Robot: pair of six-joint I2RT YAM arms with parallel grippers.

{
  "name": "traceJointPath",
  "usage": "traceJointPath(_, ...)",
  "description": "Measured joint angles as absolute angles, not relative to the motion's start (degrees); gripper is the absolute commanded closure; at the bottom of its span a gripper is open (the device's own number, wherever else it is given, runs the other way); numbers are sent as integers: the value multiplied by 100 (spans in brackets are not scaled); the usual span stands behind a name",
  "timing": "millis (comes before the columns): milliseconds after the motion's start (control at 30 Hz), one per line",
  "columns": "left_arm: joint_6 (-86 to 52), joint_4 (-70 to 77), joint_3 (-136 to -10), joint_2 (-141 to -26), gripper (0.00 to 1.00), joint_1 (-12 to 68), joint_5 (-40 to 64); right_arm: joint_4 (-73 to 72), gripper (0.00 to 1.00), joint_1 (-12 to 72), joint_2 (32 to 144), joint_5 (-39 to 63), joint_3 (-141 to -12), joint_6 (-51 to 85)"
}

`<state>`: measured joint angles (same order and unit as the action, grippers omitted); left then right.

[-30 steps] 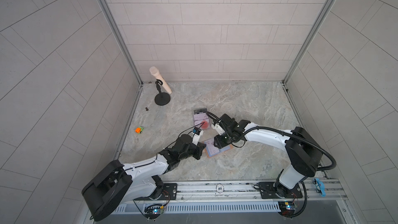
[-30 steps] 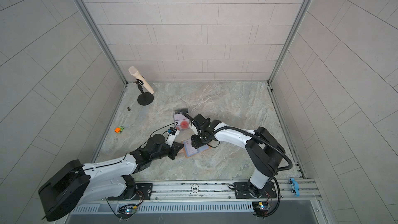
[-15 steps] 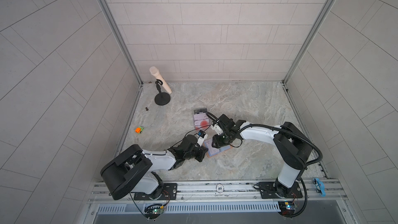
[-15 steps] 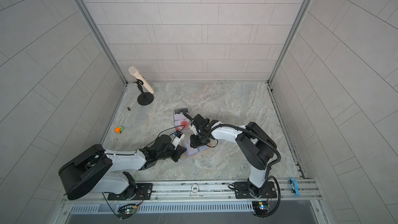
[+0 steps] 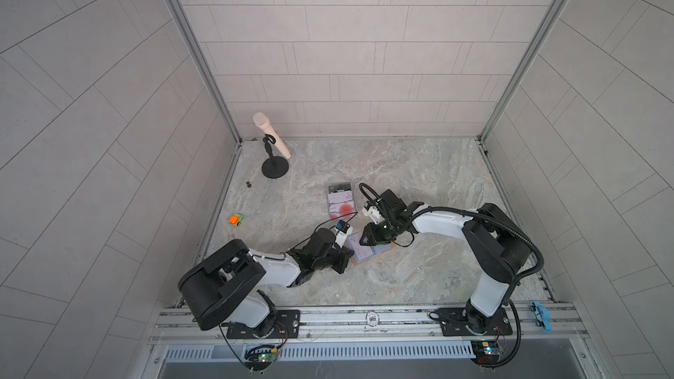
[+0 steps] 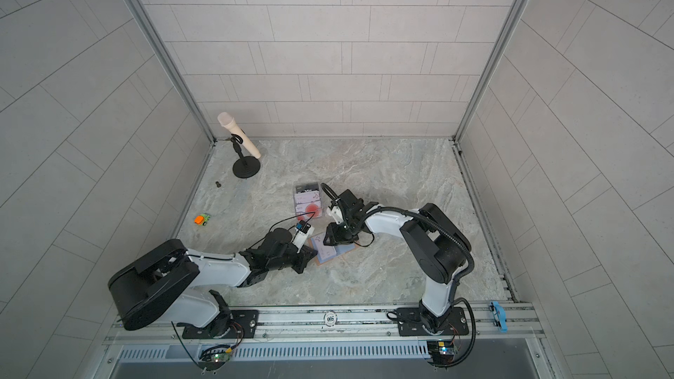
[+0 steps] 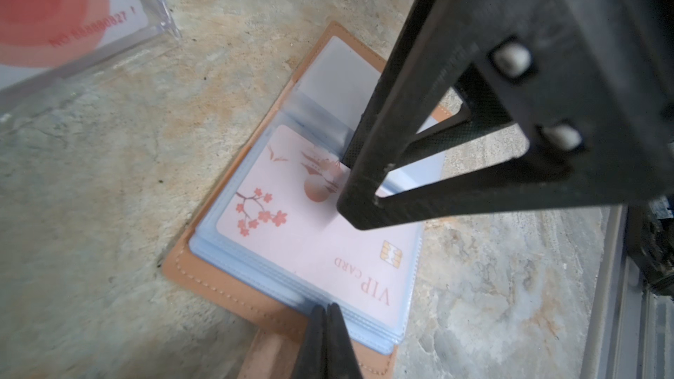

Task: Take the credit cards out of the card holder
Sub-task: Take out the credit card from the card slot.

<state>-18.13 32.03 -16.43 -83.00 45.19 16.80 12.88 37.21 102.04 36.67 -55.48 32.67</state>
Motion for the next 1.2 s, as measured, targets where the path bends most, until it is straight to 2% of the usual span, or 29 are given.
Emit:
traceJointPath(567,-1817,3299,-1680,-8407,100,4521,1651,687,61,3183,10235,4998,-5103,3363)
traceJointPath(1200,-1844,3264,-1778,-8493,100,4519,1647,399,71,3144,10407,5387,-5054,3459)
